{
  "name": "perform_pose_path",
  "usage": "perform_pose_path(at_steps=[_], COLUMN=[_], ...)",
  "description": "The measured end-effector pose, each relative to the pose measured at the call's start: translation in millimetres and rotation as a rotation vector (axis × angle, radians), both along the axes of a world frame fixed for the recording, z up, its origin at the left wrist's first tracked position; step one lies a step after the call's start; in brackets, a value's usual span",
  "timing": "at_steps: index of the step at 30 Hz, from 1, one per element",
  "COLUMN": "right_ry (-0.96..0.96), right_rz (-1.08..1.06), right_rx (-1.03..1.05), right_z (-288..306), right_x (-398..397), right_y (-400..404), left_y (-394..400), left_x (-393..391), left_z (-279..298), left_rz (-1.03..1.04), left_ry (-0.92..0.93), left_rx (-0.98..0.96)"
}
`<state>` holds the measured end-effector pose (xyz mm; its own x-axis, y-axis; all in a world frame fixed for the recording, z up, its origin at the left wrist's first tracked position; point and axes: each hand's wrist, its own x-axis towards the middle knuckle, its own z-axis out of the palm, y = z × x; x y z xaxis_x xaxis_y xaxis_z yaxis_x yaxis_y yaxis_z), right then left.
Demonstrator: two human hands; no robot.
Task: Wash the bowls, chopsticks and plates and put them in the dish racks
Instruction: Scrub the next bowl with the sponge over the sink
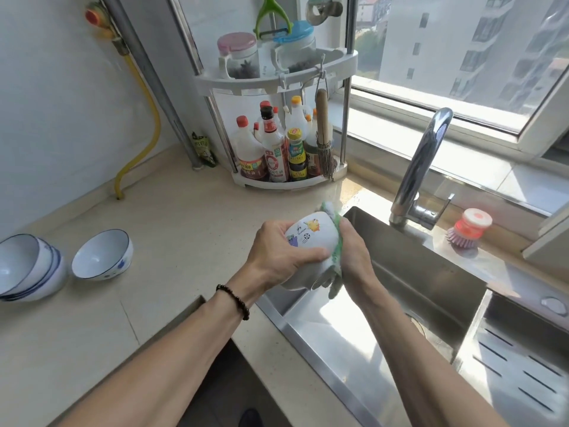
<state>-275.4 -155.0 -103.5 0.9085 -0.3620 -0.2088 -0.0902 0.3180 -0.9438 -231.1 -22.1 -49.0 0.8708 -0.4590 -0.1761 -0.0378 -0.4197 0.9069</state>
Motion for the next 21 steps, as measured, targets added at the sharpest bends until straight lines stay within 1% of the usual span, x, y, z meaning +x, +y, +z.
perform_pose_path(at_steps=[1, 2, 4, 5, 6, 7, 9, 10, 12, 14, 16, 18, 19, 21], right_ry=[0.014, -0.005, -0.057, -0.059, -0.047, -0.029, 0.076, 0.127, 0.206, 0.247, 0.274, 0.258, 0.204, 0.066], right_rz=[-0.013, -0.016, 0.019, 0.045, 0.044, 0.020, -0.022, -0.002, 0.037, -0.033, -0.115, -0.061, -0.036, 0.017], right_rx=[0.044, -0.021, -0.320, -0.357, -0.296, -0.133, 0.322, 0.483, 0.568, 0.498, 0.295, -0.048, -0.169, -0.255], right_z=[1.1, 3.1, -3.2, -7.2, -8.1, -6.4, -1.3, 2.1, -1.1, -7.6, -9.3, 2.2, 7.9, 17.2], right_x=[1.3, 2.2, 2.1, 1.2, 0.6, 1.1, 2.9, 2.2, 3.9, 5.5, 7.2, 10.2, 13.3, 17.0], right_y=[-1.0, 0.8, 8.3, 12.4, 14.2, 12.6, 4.8, 0.6, -6.0, -8.9, -13.5, -15.9, -14.0, -7.3], left_y=[1.1, 1.6, 0.8, 0.4, 1.1, 2.4, 6.4, 9.3, 17.5, 26.3, 29.2, 22.9, 16.3, 4.1], left_x=[-0.1, 1.4, 4.7, 5.9, 6.3, 5.5, 3.1, 1.8, 3.5, 9.4, 18.8, 24.1, 23.8, 19.2], left_z=[-0.4, -1.7, -3.3, -2.2, -0.2, 3.0, 9.8, 11.7, 9.4, 7.6, 12.9, 20.7, 22.9, 19.8], left_rz=[0.012, 0.039, 0.075, 0.067, 0.047, 0.018, -0.045, -0.074, -0.114, -0.156, -0.234, -0.309, -0.318, -0.285], left_ry=[0.003, 0.002, -0.014, -0.026, -0.038, -0.042, 0.007, 0.040, 0.109, 0.222, 0.278, 0.236, 0.201, 0.121], left_rx=[-0.007, -0.004, 0.033, 0.059, 0.075, 0.073, -0.004, -0.066, -0.160, -0.157, -0.004, 0.159, 0.213, 0.252])
